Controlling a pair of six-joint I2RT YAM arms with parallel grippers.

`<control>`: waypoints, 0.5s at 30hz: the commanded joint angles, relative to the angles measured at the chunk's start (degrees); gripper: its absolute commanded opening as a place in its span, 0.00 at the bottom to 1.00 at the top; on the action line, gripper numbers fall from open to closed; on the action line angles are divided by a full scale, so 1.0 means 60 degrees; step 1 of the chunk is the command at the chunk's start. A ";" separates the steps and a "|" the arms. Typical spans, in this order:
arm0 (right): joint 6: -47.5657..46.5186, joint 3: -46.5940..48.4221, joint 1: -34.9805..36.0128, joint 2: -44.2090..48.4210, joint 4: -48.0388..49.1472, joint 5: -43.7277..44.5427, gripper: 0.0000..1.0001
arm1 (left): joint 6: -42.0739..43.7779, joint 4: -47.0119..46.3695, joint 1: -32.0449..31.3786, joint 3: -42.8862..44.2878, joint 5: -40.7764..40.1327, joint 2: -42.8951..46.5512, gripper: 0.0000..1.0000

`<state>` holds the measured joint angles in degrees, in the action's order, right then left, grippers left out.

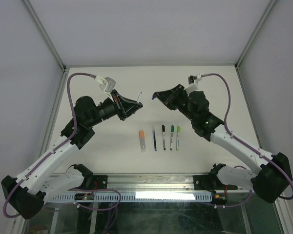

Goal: Insert the pens into the pen caps
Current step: Insert the pen cap onto the pen.

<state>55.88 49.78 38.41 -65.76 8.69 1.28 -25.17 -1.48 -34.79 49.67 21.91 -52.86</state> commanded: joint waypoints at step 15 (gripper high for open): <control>0.0722 0.0100 0.0212 0.0643 0.3934 -0.1304 0.00 | -0.0770 -0.1717 0.0055 0.0483 0.1738 -0.0538 0.00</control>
<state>61.69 47.35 39.24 -63.59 27.55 -4.05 -29.19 -8.25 -34.79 50.22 30.39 -55.83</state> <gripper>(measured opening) 0.161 0.074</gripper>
